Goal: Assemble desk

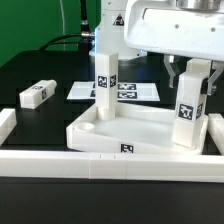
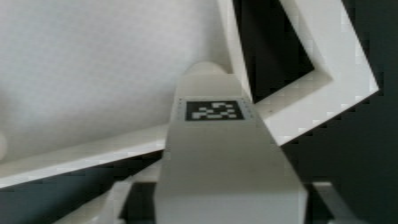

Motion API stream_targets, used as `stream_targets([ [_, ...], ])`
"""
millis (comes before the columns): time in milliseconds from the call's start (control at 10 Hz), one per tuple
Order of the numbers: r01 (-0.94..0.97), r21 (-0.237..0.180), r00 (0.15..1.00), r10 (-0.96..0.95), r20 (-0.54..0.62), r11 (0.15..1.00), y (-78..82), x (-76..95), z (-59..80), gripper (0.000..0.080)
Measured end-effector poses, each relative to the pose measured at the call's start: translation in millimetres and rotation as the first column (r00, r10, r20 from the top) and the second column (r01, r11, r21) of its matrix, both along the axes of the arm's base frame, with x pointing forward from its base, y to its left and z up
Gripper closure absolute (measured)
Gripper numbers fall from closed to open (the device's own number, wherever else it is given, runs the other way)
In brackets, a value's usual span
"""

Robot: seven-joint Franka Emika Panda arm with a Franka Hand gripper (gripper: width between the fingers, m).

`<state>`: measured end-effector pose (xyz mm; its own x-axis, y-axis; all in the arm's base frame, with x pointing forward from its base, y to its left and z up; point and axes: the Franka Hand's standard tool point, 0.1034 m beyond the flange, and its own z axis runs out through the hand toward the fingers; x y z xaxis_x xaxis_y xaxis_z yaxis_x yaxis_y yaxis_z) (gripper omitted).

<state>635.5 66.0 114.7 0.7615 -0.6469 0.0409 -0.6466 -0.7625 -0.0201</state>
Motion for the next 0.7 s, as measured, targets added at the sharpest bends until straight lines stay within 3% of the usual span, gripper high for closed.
stream_targets([
  [400,0.331,0.034,0.944,-0.331,-0.007,0.943,-0.6,-1.9,-2.7,0.0509],
  [700,0.628,0.074,0.778,-0.627,-0.037,0.775,1.4,-2.3,-3.3,0.0509],
])
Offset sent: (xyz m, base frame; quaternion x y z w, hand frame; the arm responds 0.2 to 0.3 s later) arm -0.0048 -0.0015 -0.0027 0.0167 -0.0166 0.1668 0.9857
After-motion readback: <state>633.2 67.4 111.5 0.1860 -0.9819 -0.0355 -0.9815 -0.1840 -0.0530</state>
